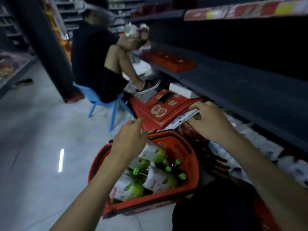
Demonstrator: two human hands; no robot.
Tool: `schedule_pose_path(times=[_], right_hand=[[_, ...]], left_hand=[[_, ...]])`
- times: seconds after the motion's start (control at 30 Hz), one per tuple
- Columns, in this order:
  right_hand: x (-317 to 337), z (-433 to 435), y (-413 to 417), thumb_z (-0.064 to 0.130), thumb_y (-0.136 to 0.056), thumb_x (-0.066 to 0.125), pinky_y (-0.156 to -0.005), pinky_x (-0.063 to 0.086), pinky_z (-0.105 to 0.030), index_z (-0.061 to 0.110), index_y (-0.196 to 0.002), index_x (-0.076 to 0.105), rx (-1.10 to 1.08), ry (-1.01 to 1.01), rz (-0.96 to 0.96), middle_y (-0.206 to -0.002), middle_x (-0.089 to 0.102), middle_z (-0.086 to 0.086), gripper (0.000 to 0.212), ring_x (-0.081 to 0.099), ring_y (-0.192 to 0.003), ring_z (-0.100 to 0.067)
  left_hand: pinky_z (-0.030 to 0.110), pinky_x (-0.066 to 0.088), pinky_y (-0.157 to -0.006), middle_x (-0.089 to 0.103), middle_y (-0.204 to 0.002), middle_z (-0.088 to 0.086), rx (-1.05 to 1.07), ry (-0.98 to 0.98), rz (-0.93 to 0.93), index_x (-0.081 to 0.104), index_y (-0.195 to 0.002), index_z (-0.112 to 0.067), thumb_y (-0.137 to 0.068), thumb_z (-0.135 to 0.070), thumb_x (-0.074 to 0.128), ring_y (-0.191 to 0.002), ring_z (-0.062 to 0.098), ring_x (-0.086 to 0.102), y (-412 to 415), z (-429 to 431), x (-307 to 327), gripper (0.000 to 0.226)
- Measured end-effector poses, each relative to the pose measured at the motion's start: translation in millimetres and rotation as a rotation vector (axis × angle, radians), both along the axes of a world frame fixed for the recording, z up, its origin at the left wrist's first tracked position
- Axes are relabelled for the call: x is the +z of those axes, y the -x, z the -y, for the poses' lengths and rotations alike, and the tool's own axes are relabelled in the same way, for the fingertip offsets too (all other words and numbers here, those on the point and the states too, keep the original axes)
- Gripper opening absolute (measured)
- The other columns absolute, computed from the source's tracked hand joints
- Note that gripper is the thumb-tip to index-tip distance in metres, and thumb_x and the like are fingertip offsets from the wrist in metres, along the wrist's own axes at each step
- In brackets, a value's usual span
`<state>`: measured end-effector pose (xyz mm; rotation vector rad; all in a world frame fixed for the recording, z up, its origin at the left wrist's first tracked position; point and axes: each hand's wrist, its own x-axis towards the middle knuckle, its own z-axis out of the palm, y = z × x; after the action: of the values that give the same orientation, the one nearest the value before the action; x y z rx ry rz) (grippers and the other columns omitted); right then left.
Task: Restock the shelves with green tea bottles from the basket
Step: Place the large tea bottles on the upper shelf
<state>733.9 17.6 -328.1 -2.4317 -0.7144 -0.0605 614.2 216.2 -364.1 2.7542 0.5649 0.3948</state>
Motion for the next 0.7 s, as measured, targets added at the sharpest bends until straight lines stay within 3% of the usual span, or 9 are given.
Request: schedule_pose_path(times=[0.07, 0.2, 0.3, 0.37, 0.43, 0.5, 0.57, 0.63, 0.7], right_hand=[[-29.9, -32.5, -0.7, 0.026, -0.09, 0.06, -0.082, 0.041, -0.027, 0.022, -0.122, 0.059, 0.055, 0.02, -0.08, -0.121, 0.049, -0.005, 0.032, 0.055, -0.105, -0.022], [-90.6, -73.3, -5.2, 0.027, -0.091, 0.061, -0.072, 0.042, -0.027, 0.022, -0.121, 0.06, 0.128, 0.103, -0.256, -0.116, 0.053, -0.003, 0.03, 0.055, -0.086, -0.012], [-133.4, -88.9, -6.8, 0.023, -0.09, 0.062, -0.079, 0.046, -0.027, 0.016, -0.117, 0.063, 0.14, 0.153, -0.378, -0.118, 0.062, -0.004, 0.028, 0.061, -0.105, -0.02], [-157.5, -93.6, -5.7, 0.016, -0.088, 0.064, -0.08, 0.049, -0.032, 0.008, -0.111, 0.065, 0.144, 0.166, -0.468, -0.107, 0.066, -0.007, 0.025, 0.062, -0.102, -0.024], [-184.0, -96.7, -4.4, 0.012, -0.086, 0.067, -0.078, 0.046, -0.029, 0.009, -0.118, 0.062, 0.151, 0.182, -0.568, -0.102, 0.063, 0.0, 0.033, 0.059, -0.098, -0.018], [-213.1, -100.4, -5.7, 0.011, -0.082, 0.071, -0.083, 0.044, -0.026, 0.015, -0.131, 0.054, 0.176, 0.218, -0.661, -0.12, 0.06, -0.001, 0.051, 0.056, -0.111, -0.018], [-235.5, -104.4, -9.3, 0.009, -0.08, 0.073, -0.084, 0.044, -0.025, 0.017, -0.138, 0.047, 0.2, 0.269, -0.737, -0.136, 0.052, -0.007, 0.064, 0.052, -0.123, -0.022], [-251.2, -106.9, -13.6, 0.008, -0.076, 0.076, -0.087, 0.048, -0.029, 0.02, -0.141, 0.041, 0.23, 0.296, -0.785, -0.14, 0.048, -0.007, 0.074, 0.048, -0.127, -0.024], [-261.2, -109.3, -16.3, 0.011, -0.071, 0.08, -0.097, 0.049, -0.038, 0.024, -0.143, 0.035, 0.3, 0.349, -0.801, -0.14, 0.043, -0.006, 0.086, 0.043, -0.131, -0.025]], left_hand=[[0.042, 0.051, -0.082, 0.056, -0.128, 0.011, 0.07, 0.057, -0.059, 0.045, -0.139, -0.021, -0.097, -0.031, 0.048, -0.112, 0.032, 0.056, 12.1, -25.5, -28.3, 0.044], [0.037, 0.051, -0.079, 0.064, -0.119, 0.007, 0.123, 0.187, -0.167, 0.054, -0.131, -0.019, -0.092, -0.026, 0.053, -0.1, 0.024, 0.062, 20.9, -53.9, -87.4, 0.04], [0.03, 0.051, -0.076, 0.063, -0.125, 0.007, 0.161, 0.337, -0.272, 0.054, -0.133, -0.015, -0.093, -0.021, 0.056, -0.091, 0.016, 0.06, 26.4, -59.2, -130.1, 0.041], [0.026, 0.051, -0.071, 0.065, -0.123, 0.005, 0.17, 0.396, -0.334, 0.057, -0.127, -0.014, -0.092, -0.02, 0.057, -0.087, 0.013, 0.059, 27.7, -58.5, -155.2, 0.036], [0.022, 0.047, -0.06, 0.067, -0.117, 0.006, 0.209, 0.431, -0.354, 0.06, -0.122, -0.012, -0.089, -0.014, 0.061, -0.074, 0.012, 0.059, 27.8, -59.5, -176.0, 0.033], [0.019, 0.047, -0.051, 0.067, -0.108, 0.009, 0.346, 0.462, -0.268, 0.061, -0.118, -0.007, -0.084, -0.009, 0.065, -0.065, 0.012, 0.061, 30.6, -62.5, -192.7, 0.034], [0.027, 0.053, -0.067, 0.061, -0.111, 0.014, 0.574, 0.474, -0.113, 0.058, -0.117, -0.005, -0.079, -0.011, 0.069, -0.087, 0.023, 0.063, 34.9, -64.4, -206.8, 0.04], [0.043, 0.044, -0.094, 0.048, -0.127, 0.02, 0.87, 0.592, -0.001, 0.048, -0.123, -0.007, -0.077, -0.018, 0.072, -0.115, 0.037, 0.048, 39.2, -64.7, -215.0, 0.052], [0.049, 0.039, -0.102, 0.042, -0.134, 0.022, 1.113, 0.771, 0.066, 0.04, -0.127, -0.007, -0.075, -0.022, 0.075, -0.123, 0.042, 0.042, 41.8, -63.3, -220.2, 0.064]])
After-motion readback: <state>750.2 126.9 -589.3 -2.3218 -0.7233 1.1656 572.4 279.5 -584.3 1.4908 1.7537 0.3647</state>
